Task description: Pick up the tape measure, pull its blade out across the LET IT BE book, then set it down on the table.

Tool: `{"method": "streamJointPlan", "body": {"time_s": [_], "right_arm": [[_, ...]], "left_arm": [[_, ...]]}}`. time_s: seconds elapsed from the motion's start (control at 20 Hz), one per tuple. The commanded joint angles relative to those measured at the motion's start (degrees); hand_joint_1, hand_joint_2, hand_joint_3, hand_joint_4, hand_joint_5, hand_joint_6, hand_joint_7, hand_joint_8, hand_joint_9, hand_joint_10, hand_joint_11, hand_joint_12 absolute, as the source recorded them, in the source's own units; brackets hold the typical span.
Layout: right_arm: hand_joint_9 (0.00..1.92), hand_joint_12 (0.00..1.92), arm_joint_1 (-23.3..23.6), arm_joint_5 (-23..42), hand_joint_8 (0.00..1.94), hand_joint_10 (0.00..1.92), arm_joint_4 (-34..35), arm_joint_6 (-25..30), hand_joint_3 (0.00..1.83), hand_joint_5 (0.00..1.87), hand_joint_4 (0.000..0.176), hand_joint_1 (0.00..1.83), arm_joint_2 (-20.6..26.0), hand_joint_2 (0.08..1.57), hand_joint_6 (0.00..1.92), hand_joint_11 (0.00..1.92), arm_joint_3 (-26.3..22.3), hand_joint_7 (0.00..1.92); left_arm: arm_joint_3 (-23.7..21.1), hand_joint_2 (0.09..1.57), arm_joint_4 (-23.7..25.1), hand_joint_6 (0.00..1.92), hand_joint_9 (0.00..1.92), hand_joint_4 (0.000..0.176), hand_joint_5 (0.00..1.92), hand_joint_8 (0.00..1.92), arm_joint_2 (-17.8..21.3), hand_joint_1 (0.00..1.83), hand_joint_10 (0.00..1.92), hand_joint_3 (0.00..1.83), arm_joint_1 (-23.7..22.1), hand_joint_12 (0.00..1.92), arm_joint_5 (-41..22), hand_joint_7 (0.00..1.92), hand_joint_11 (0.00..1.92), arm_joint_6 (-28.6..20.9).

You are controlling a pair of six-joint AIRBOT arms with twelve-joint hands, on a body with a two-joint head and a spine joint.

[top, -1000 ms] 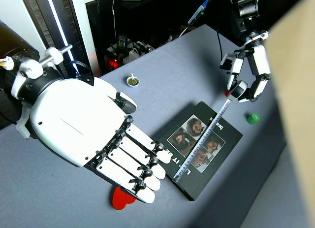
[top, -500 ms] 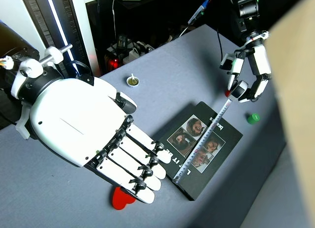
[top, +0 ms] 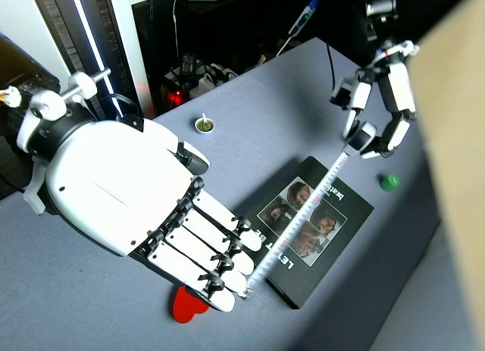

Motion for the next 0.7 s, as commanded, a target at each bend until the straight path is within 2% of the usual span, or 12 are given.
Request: {"method": "streamJointPlan", "body": {"time_s": [0.0, 0.2, 0.3, 0.45, 0.55, 0.6, 0.65], "right_arm": [[0.00, 0.21, 0.65, 0.38, 0.00, 0.00, -3.37, 0.22, 0.00, 0.00, 0.044, 0.00, 0.40, 1.06, 0.00, 0.00, -0.31, 0.01], [0.00, 0.20, 0.46, 0.34, 0.00, 0.00, -3.43, 0.21, 0.00, 0.00, 0.044, 0.00, 0.47, 1.06, 0.00, 0.00, -0.49, 0.02], [0.00, 0.15, 0.37, 0.34, 0.00, 0.00, -3.44, 0.21, 0.00, 0.00, 0.044, 0.00, 0.51, 1.06, 0.00, 0.00, -0.54, 0.01], [0.00, 0.18, 0.39, 0.65, 0.00, 0.00, -3.44, 0.21, 0.00, 0.00, 0.044, 0.00, 0.52, 1.06, 0.00, 0.00, -0.66, 0.01], [0.00, 0.18, 0.39, 0.83, 0.00, 0.00, -3.44, 0.21, 0.00, 0.00, 0.044, 0.00, 0.52, 1.06, 0.00, 0.00, -0.75, 0.02], [0.00, 0.18, 0.38, 0.84, 0.01, 0.00, -3.45, 0.19, 0.00, 0.00, 0.044, 0.00, 0.52, 1.06, 0.00, 0.00, -0.79, 0.02], [0.00, 0.18, 0.37, 0.84, 0.01, 0.00, -3.45, 0.16, 0.00, 0.00, 0.044, 0.00, 0.52, 1.06, 0.00, 0.00, -0.79, 0.02]], "left_arm": [[-1.01, 1.18, -1.57, 1.05, 0.81, 0.000, 0.77, 1.21, 1.27, 1.36, 1.48, 0.00, -0.80, 1.47, -4.22, 0.85, 0.71, -0.30], [-8.47, 1.18, -2.86, 1.04, 0.82, 0.000, 0.79, 1.19, 6.30, 1.36, 1.46, 0.00, 1.96, 1.46, -3.98, 0.87, 0.71, 0.74], [-11.72, 1.18, -6.63, 1.04, 0.82, 0.000, 0.79, 1.19, 7.26, 1.36, 1.46, 0.00, 5.68, 1.46, -6.38, 0.87, 0.71, 2.66], [-13.68, 1.18, -10.73, 1.07, 0.82, 0.000, 0.76, 1.21, 6.12, 1.36, 1.47, 0.00, 12.83, 1.47, -12.89, 0.86, 0.71, 3.58], [-13.69, 1.14, -12.15, 0.93, 0.91, 0.000, 0.85, 1.10, 4.77, 1.37, 1.39, 0.00, 14.87, 1.44, -14.64, 0.94, 0.74, 4.27], [-13.48, 1.17, -12.77, 1.01, 0.85, 0.000, 0.79, 1.16, 3.97, 1.36, 1.43, 0.01, 15.78, 1.44, -15.21, 0.88, 0.74, 4.27], [-13.37, 1.15, -13.43, 0.97, 0.90, 0.000, 0.82, 1.12, 3.37, 1.37, 1.41, 0.00, 16.66, 1.44, -15.67, 0.92, 0.73, 4.32]]}}
